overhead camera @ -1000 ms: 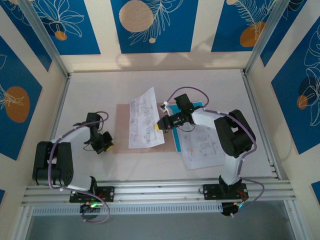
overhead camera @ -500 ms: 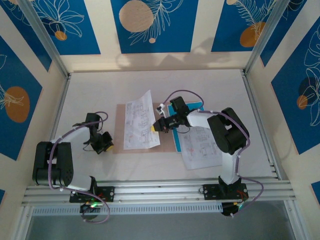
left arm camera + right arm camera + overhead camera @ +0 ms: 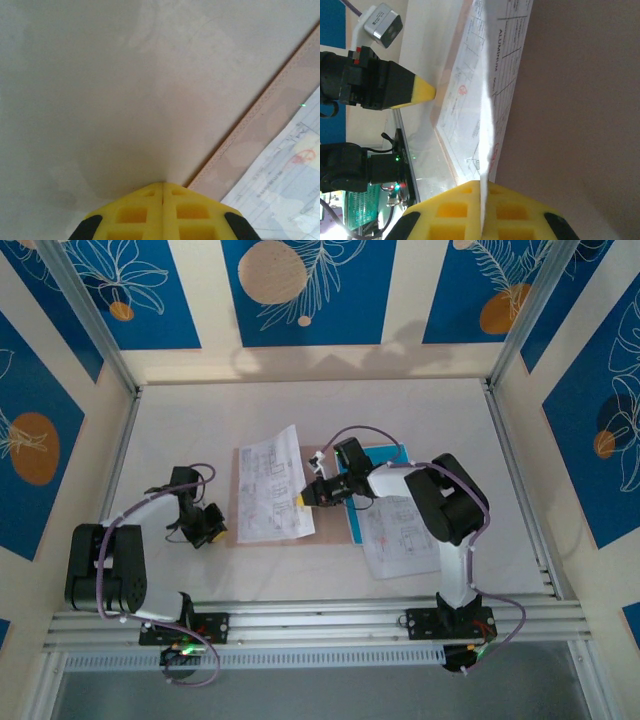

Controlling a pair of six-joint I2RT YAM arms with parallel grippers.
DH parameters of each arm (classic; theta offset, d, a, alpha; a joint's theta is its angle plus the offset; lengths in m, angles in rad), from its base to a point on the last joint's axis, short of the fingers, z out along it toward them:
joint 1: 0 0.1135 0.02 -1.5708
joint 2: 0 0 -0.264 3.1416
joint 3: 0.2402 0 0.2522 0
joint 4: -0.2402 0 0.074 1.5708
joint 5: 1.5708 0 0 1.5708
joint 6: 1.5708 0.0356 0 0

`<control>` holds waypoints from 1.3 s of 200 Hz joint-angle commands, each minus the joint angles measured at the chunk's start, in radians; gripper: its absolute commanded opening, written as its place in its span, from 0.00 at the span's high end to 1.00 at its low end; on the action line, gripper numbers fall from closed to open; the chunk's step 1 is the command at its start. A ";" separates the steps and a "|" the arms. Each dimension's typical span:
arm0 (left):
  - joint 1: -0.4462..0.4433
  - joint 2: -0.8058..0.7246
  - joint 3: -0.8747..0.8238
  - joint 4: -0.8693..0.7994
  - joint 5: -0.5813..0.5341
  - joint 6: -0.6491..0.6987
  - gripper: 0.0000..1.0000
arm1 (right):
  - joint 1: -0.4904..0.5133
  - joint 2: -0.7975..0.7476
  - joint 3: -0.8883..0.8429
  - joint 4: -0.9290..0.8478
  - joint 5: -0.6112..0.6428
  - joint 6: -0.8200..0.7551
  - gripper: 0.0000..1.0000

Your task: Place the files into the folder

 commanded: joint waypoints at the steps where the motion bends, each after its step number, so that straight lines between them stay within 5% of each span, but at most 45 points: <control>1: 0.001 0.009 -0.034 0.025 0.058 -0.008 1.00 | 0.006 0.003 -0.020 0.028 0.012 0.028 1.00; 260: -0.031 -0.012 -0.060 0.037 0.067 -0.025 1.00 | 0.069 0.017 -0.078 0.136 0.124 0.217 1.00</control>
